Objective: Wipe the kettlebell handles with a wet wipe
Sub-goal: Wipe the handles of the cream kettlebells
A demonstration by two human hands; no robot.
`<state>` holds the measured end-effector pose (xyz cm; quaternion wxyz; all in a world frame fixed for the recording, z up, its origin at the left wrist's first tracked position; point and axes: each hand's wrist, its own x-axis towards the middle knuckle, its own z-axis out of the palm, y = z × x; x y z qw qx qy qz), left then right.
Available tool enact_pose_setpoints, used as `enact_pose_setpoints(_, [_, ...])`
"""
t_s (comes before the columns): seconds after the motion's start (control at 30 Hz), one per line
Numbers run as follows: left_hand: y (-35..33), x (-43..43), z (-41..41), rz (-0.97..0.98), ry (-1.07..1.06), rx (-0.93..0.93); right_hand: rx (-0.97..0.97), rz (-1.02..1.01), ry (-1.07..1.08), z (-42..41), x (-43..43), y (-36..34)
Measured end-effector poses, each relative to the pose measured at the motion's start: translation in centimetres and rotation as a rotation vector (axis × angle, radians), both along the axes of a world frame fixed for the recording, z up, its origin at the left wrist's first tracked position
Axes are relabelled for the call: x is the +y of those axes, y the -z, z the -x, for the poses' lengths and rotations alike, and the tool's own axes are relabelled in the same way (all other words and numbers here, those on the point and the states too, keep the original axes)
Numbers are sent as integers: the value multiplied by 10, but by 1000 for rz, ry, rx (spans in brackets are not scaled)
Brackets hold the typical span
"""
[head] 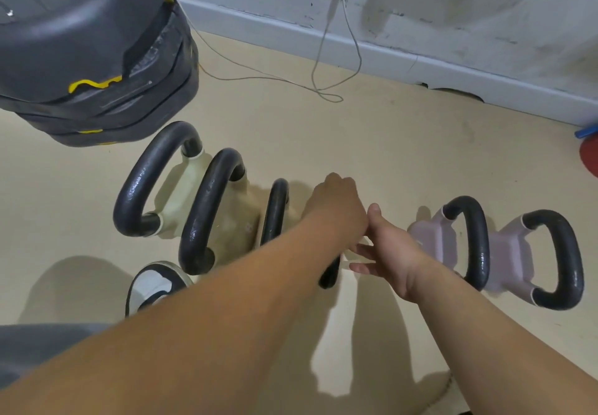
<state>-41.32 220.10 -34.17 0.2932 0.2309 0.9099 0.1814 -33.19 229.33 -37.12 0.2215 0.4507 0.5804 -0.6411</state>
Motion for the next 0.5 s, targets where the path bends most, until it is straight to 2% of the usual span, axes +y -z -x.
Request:
enact_pose_setpoints(0.07, [-3, -11, -26, -155, -147, 8, -11, -11, -10, 2, 0, -4])
enact_pose_setpoints(0.13, [1, -22, -56, -219, -143, 28, -26, -11, -32, 3, 1, -5])
enact_pose_setpoints(0.23, [22, -42, -103, -163, -38, 226, -24, 3, -27, 3, 2, -1])
enact_pose_setpoints(0.33, [33, -59, -123, -96, 21, 323, -14, 27, -17, 2, 1, 1])
enact_pose_setpoints(0.5, [12, -38, -56, -31, 117, 202, 0, 55, -18, -1, 2, 4])
